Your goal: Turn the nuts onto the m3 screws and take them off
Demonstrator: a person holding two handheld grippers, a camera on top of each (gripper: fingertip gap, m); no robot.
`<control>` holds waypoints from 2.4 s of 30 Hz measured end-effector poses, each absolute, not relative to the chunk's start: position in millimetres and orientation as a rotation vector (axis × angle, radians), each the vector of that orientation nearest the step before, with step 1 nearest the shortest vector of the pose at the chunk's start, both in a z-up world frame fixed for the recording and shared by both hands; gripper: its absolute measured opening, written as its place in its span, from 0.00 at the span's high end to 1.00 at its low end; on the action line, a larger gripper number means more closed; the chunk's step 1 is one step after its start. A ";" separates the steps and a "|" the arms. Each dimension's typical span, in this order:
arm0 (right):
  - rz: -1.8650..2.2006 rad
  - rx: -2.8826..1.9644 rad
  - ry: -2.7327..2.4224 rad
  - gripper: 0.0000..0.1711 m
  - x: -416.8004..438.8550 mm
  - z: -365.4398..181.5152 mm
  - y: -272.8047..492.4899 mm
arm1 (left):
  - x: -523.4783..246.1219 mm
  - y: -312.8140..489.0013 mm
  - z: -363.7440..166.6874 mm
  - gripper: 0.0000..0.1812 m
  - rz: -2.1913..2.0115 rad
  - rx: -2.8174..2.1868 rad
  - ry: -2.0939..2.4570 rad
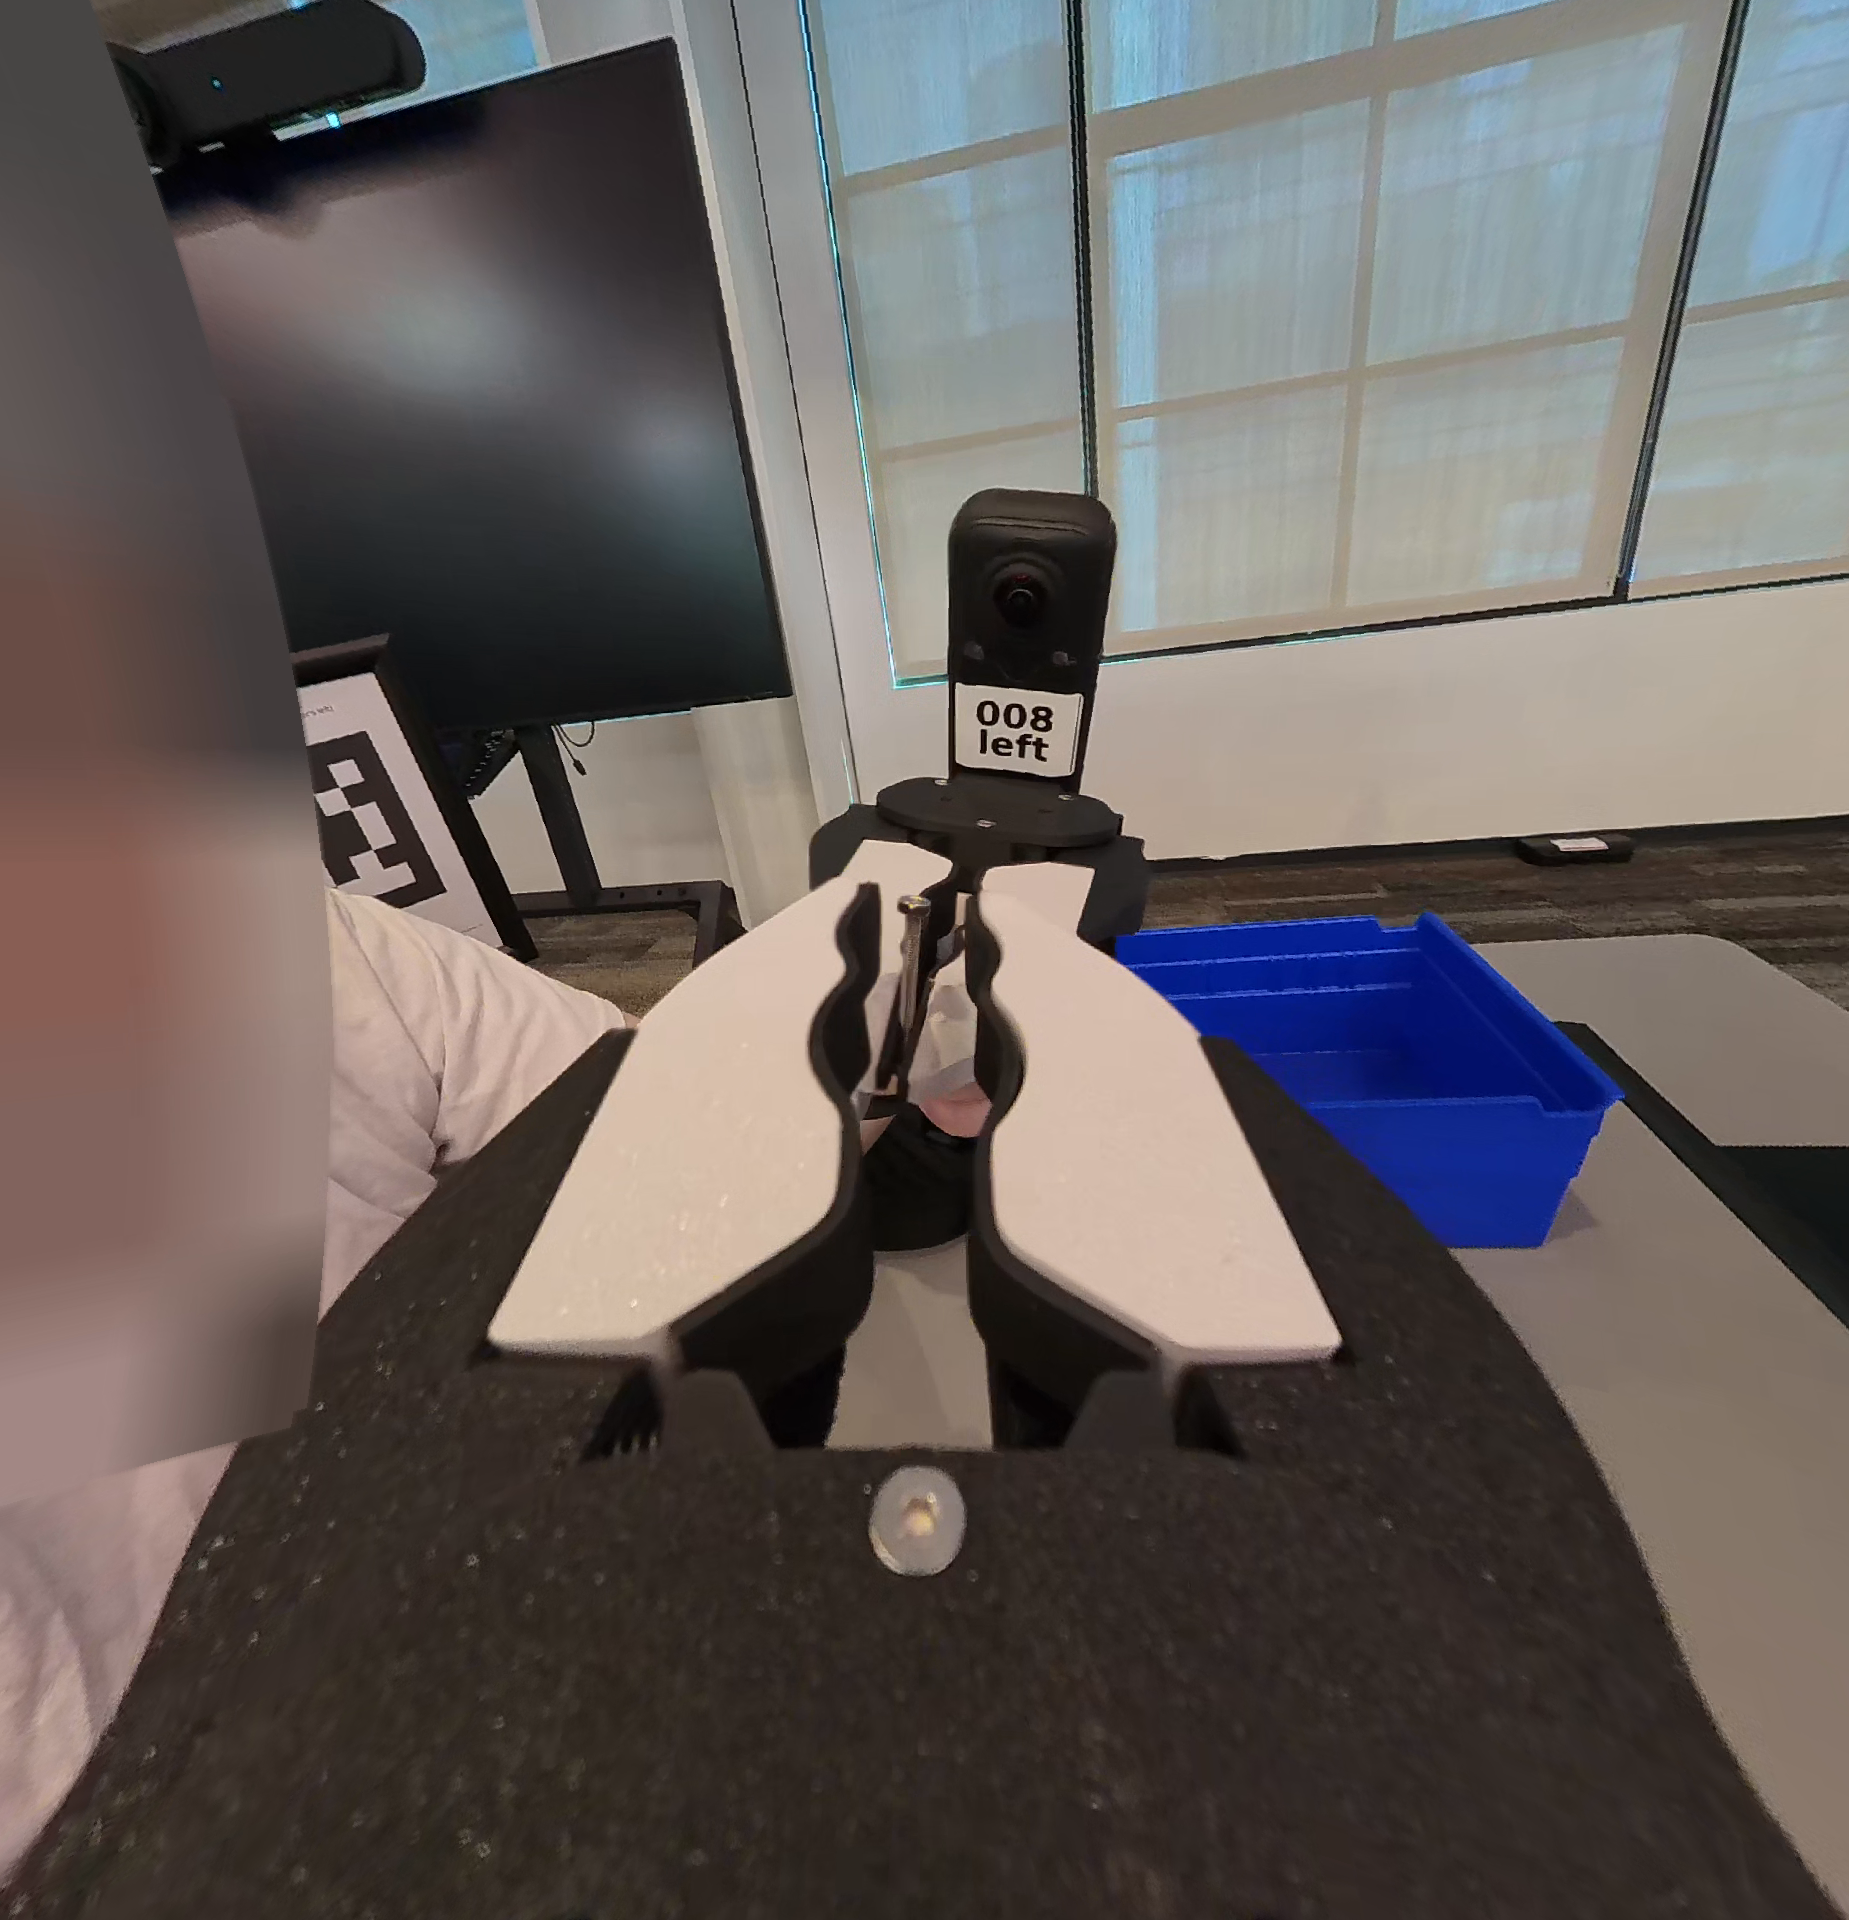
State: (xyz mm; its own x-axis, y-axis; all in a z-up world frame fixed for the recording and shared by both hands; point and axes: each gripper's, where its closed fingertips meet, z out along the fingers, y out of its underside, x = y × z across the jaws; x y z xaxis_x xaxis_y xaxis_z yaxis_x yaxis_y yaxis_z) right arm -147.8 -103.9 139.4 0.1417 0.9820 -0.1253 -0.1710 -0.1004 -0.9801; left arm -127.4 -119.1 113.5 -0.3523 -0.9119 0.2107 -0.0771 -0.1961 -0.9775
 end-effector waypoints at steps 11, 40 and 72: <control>1.352 -1.184 -0.928 0.97 -145.0 143.5 -110.4 | -127.9 -123.7 111.9 0.99 -1.649 -1.196 1.435; 0.323 -3.149 -0.436 0.97 187.3 -139.0 -150.5 | -126.9 -126.4 103.0 0.99 -1.614 -1.233 1.498; 1.051 -1.240 -0.846 0.88 -96.5 159.6 -95.7 | -125.6 -98.6 108.3 0.99 -1.556 -1.227 1.338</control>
